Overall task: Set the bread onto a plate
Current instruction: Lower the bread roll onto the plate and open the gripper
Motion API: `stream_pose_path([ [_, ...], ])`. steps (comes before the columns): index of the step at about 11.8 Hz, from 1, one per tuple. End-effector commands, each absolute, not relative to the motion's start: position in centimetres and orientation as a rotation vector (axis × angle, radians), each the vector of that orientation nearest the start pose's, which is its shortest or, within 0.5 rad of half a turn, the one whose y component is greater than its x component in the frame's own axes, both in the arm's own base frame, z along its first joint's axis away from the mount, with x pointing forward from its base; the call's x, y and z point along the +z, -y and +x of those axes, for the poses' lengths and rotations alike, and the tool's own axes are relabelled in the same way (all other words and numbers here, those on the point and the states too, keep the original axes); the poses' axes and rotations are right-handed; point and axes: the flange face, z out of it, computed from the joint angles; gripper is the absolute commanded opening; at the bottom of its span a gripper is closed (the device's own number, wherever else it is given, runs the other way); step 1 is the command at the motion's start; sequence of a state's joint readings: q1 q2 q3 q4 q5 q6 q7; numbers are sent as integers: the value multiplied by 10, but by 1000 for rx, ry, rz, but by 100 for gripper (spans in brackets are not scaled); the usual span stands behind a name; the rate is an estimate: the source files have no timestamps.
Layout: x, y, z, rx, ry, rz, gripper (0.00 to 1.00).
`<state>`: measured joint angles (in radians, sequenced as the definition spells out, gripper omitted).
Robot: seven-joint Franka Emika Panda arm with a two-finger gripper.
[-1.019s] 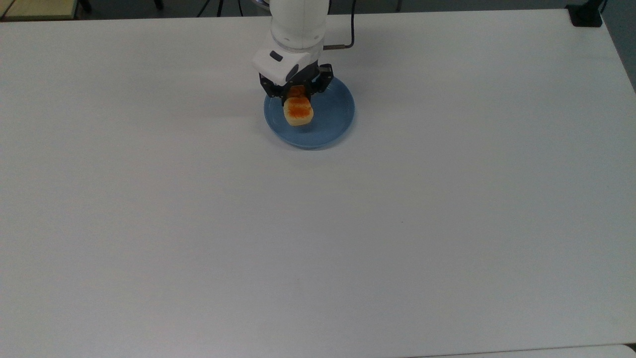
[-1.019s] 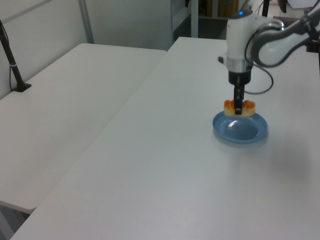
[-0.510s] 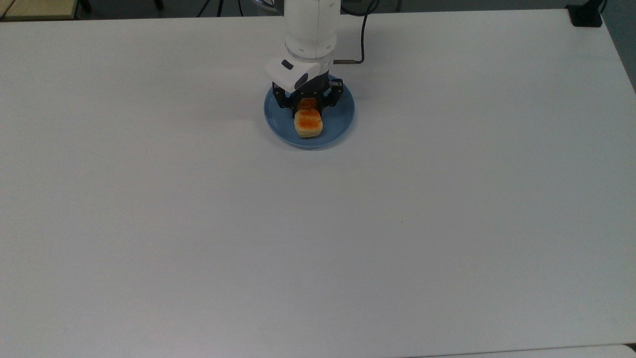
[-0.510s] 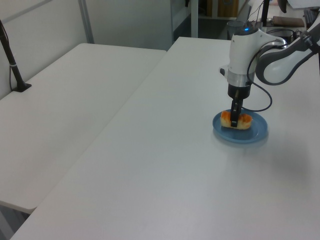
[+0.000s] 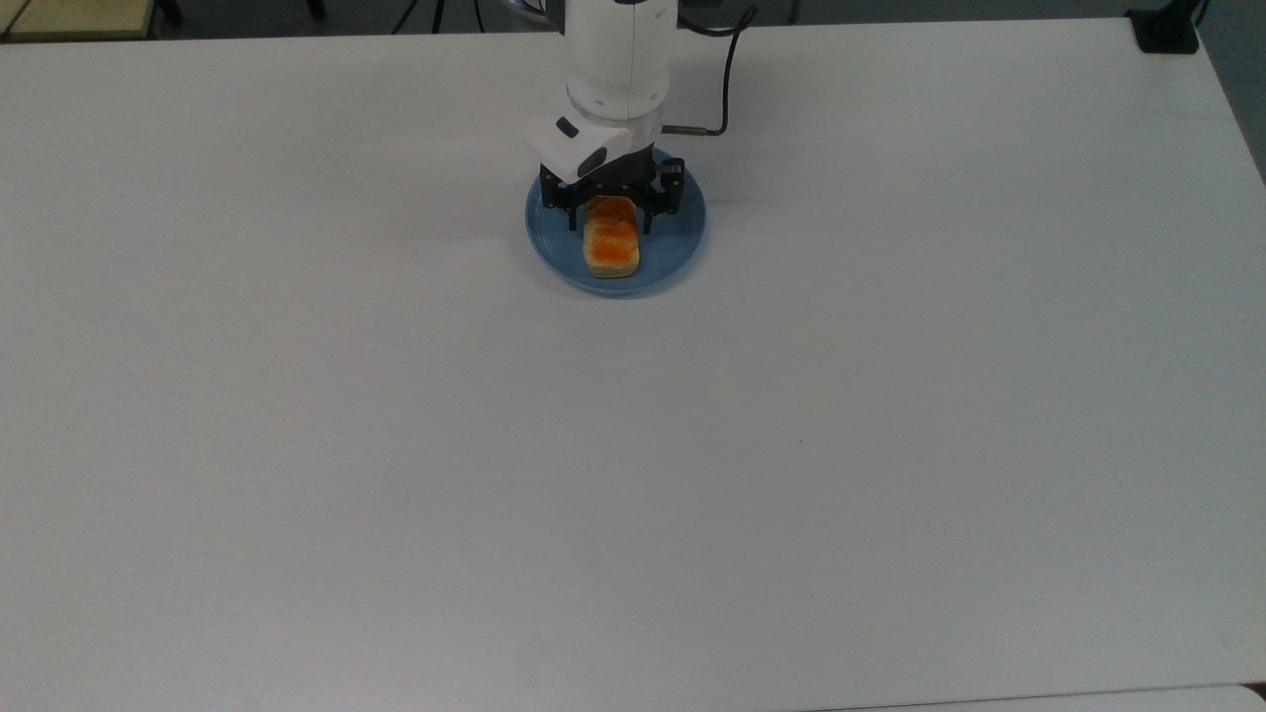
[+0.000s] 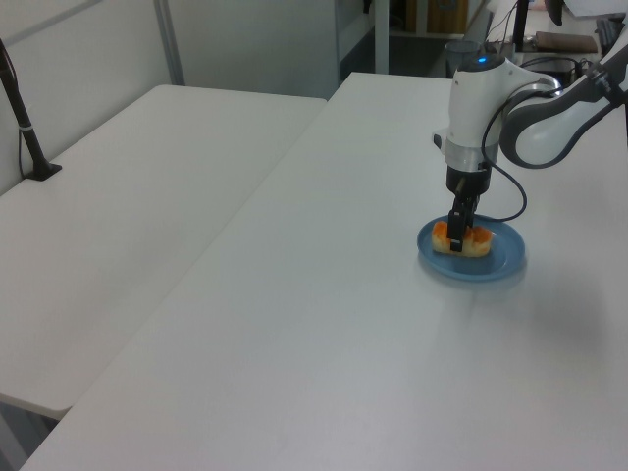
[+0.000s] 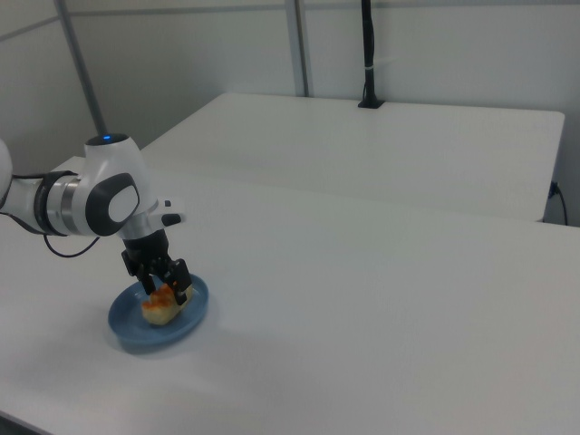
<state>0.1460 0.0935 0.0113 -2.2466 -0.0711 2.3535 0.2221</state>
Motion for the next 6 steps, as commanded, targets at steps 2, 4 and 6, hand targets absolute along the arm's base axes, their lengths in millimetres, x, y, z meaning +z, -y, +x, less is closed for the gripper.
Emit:
stream_pose_path([
  [2, 403, -85, 548, 26, -72, -3206, 100],
  [4, 448, -82, 555, 33, -74, -3210, 100],
  [6, 511, -73, 566, 44, -93, -3214, 100],
])
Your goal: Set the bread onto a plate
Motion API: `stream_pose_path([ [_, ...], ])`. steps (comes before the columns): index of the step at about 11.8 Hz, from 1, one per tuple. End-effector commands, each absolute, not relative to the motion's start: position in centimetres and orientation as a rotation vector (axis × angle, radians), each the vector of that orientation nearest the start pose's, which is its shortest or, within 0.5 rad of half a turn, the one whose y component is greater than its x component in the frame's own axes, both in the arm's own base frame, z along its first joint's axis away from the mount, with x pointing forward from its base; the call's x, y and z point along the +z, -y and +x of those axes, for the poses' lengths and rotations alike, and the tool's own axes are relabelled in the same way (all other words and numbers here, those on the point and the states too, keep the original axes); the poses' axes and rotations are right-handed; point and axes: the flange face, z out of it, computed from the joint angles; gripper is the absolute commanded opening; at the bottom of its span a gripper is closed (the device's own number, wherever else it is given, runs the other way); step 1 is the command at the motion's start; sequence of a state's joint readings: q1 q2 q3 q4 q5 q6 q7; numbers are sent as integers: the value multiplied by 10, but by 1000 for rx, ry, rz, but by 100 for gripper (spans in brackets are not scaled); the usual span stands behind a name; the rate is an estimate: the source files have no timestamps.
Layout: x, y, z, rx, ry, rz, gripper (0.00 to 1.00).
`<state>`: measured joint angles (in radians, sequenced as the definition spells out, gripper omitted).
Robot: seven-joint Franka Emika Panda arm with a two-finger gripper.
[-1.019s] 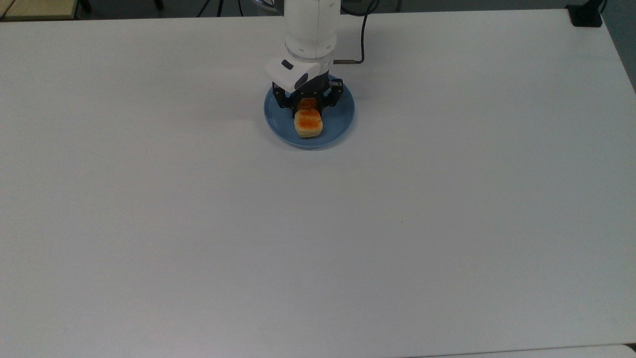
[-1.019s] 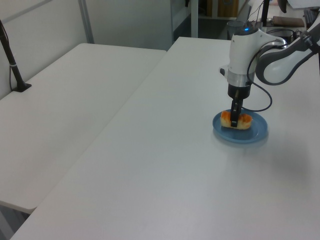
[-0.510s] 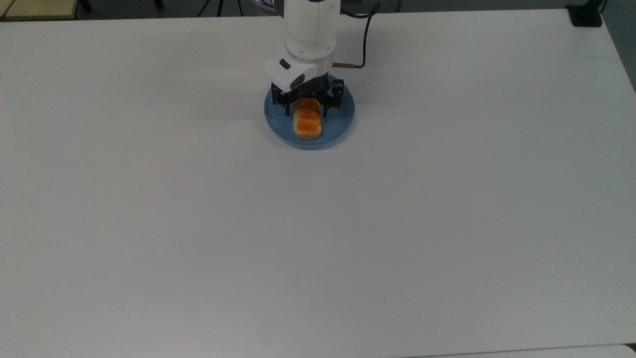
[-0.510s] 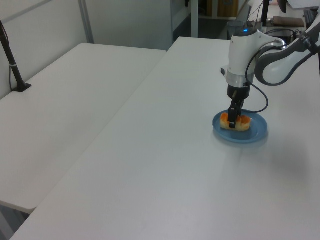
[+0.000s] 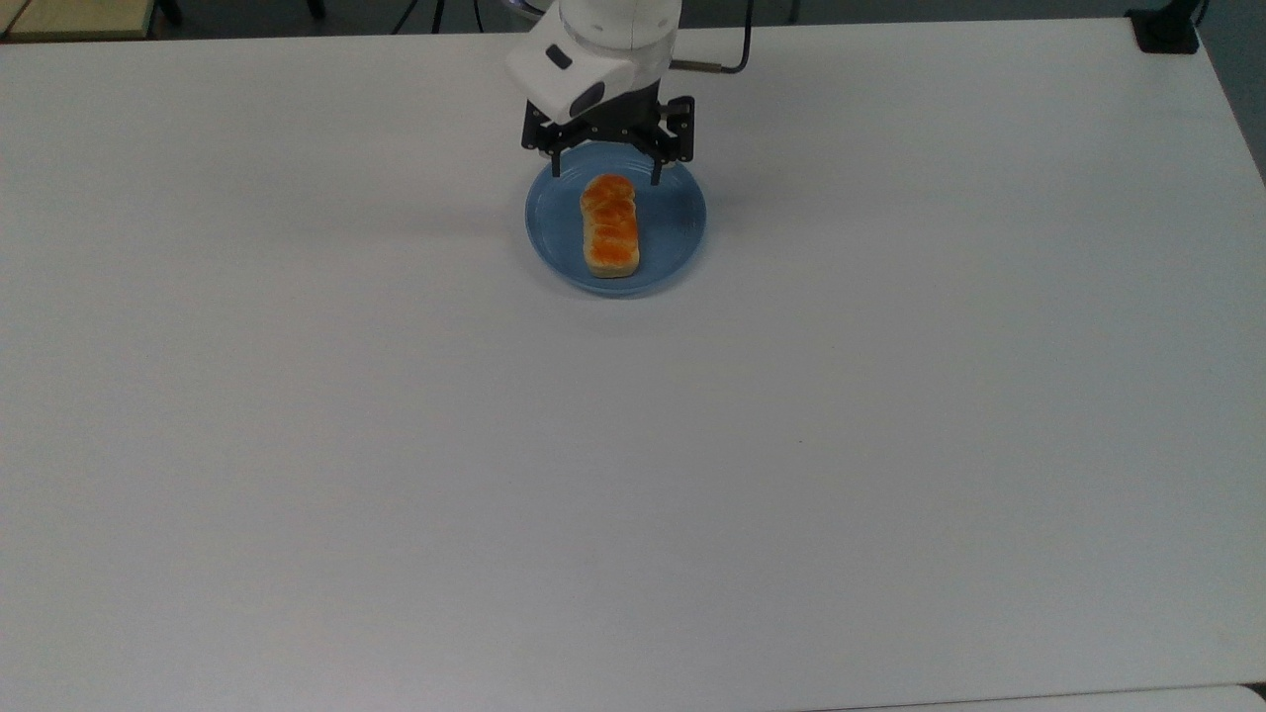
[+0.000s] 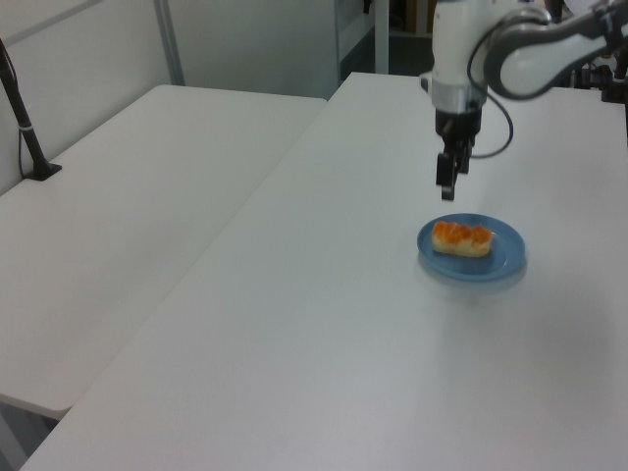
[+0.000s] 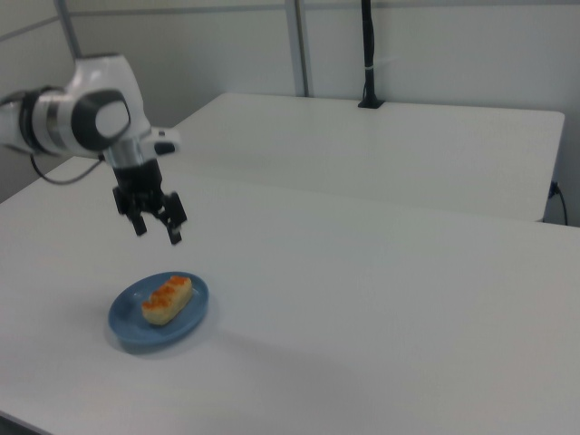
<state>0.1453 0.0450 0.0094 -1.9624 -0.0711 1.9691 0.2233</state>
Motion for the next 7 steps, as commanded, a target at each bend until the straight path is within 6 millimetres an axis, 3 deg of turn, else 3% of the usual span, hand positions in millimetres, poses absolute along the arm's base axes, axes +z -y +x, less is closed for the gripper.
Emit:
stream_pose_path([
  [1, 535, -70, 570, 4, -87, -3211, 100],
  [3, 564, -65, 570, -18, -101, -3211, 100],
  [5, 592, -43, 569, -6, -157, -3210, 100],
  [7, 597, -27, 566, 43, -36, -3212, 100],
])
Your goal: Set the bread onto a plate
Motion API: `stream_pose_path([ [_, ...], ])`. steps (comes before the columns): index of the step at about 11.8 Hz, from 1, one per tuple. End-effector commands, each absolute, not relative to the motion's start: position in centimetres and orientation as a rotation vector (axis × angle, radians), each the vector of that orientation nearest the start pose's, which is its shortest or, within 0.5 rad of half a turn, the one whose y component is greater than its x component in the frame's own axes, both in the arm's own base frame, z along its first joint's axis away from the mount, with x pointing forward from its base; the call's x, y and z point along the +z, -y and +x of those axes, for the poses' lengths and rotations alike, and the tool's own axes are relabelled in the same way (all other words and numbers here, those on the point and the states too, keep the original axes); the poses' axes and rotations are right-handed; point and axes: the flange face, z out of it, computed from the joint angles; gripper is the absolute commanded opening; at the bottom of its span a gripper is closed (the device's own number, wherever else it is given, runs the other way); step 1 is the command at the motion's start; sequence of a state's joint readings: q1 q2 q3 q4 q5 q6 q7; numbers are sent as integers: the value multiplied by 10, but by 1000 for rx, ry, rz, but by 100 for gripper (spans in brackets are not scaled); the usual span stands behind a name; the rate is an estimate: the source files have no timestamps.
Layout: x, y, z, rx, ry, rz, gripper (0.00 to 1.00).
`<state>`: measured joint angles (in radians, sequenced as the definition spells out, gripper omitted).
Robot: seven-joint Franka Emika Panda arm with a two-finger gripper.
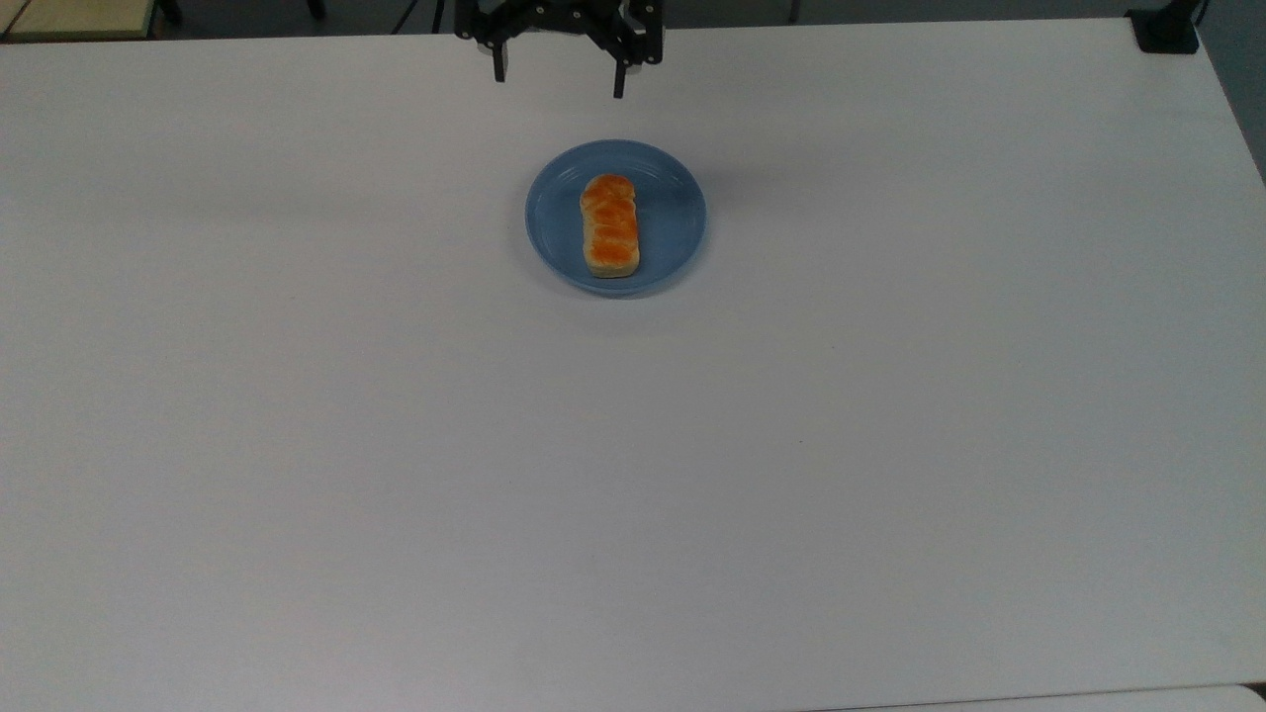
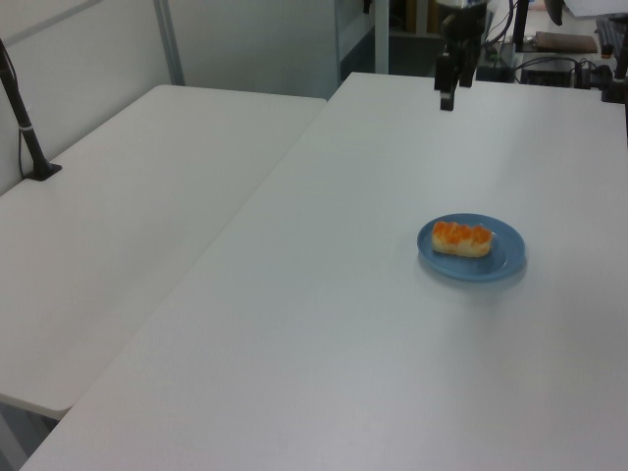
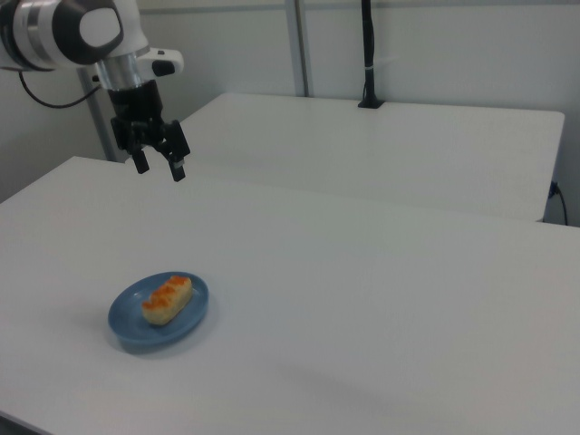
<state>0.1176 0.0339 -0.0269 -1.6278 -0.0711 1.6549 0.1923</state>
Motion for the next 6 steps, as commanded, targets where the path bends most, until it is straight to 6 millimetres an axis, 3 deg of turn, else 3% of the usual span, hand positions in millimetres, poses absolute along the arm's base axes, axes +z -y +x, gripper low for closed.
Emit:
stream_pose_path([
  [1, 602, -21, 563, 33, -26, -3208, 100],
  [4, 625, 0, 558, -28, -92, -3172, 100],
  [6, 626, -3, 556, -19, -80, -3171, 100],
])
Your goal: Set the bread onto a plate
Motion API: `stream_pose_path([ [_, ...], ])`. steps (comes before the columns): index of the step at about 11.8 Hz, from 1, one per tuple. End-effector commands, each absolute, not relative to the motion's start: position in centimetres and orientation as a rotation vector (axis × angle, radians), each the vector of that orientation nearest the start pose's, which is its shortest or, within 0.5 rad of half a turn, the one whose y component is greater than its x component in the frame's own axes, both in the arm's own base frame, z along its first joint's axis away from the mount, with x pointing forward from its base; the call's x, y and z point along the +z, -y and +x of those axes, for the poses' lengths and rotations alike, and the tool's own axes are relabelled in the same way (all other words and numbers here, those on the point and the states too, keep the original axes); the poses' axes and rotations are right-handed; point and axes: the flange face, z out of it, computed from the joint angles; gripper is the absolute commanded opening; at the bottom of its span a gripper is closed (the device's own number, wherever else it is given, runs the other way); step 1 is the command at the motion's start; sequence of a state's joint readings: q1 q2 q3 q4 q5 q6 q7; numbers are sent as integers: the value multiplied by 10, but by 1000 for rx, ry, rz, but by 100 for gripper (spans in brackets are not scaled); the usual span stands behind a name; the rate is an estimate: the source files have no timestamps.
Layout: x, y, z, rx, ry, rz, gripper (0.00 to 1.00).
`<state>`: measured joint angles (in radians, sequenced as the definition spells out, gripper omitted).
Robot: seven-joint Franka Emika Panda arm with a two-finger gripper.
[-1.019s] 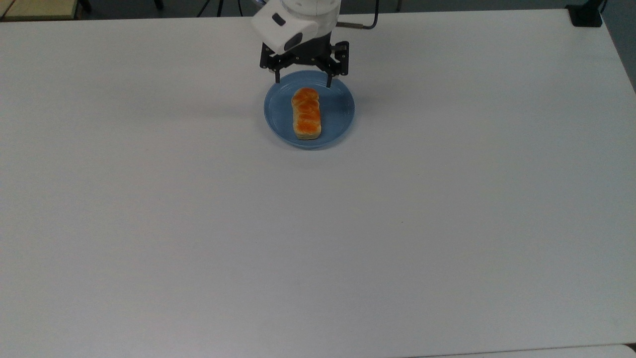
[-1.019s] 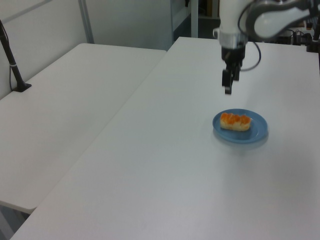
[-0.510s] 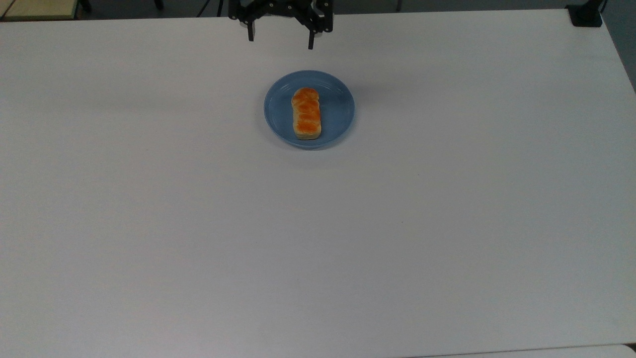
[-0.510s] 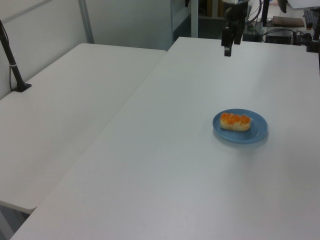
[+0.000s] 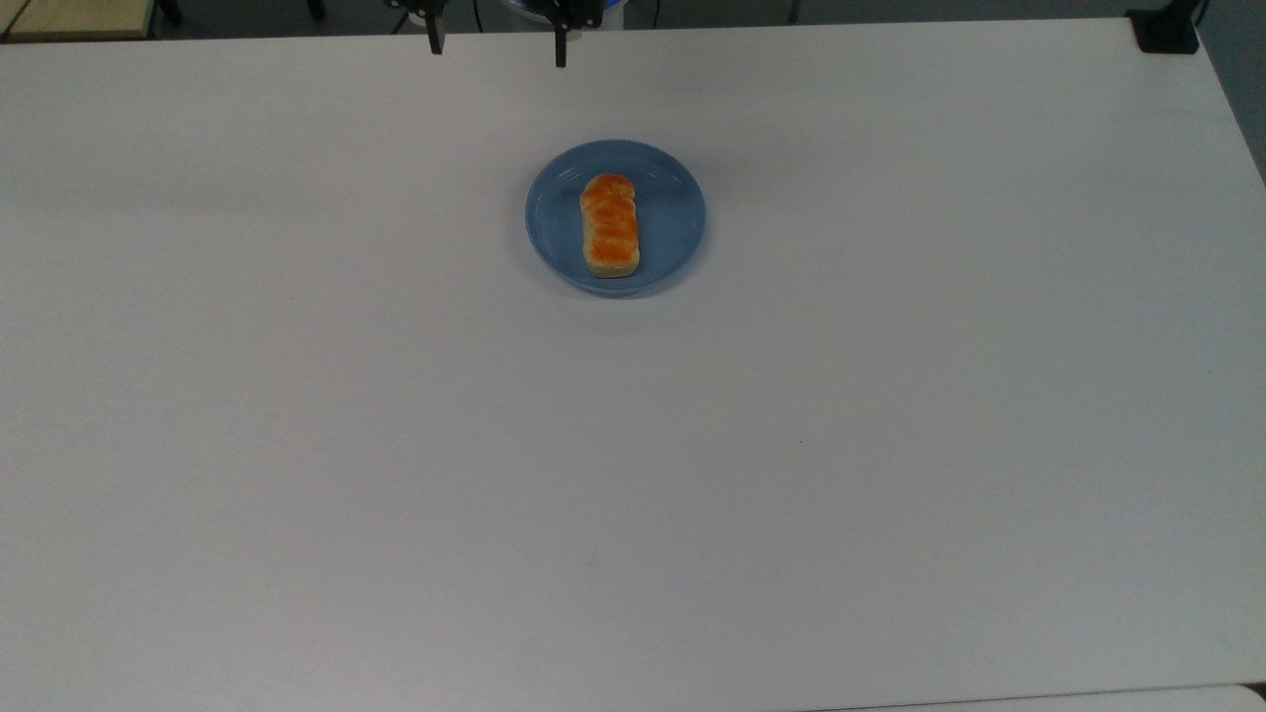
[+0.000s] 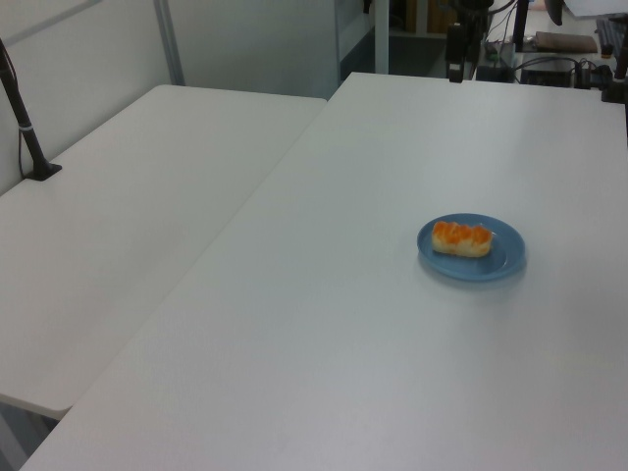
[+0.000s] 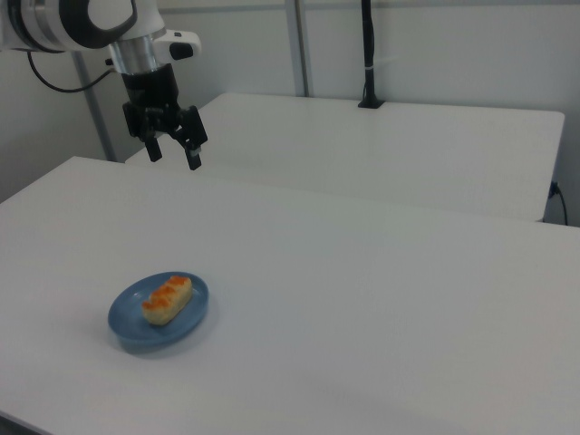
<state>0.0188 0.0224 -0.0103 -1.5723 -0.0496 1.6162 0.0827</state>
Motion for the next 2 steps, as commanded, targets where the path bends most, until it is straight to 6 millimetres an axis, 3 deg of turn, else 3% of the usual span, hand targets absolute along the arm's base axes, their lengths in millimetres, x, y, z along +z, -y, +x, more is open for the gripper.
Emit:
stream_pose_path([
  [1, 627, -2, 556, -24, -83, -3170, 100],
  [2, 627, -3, 556, -19, -80, -3171, 100],
])
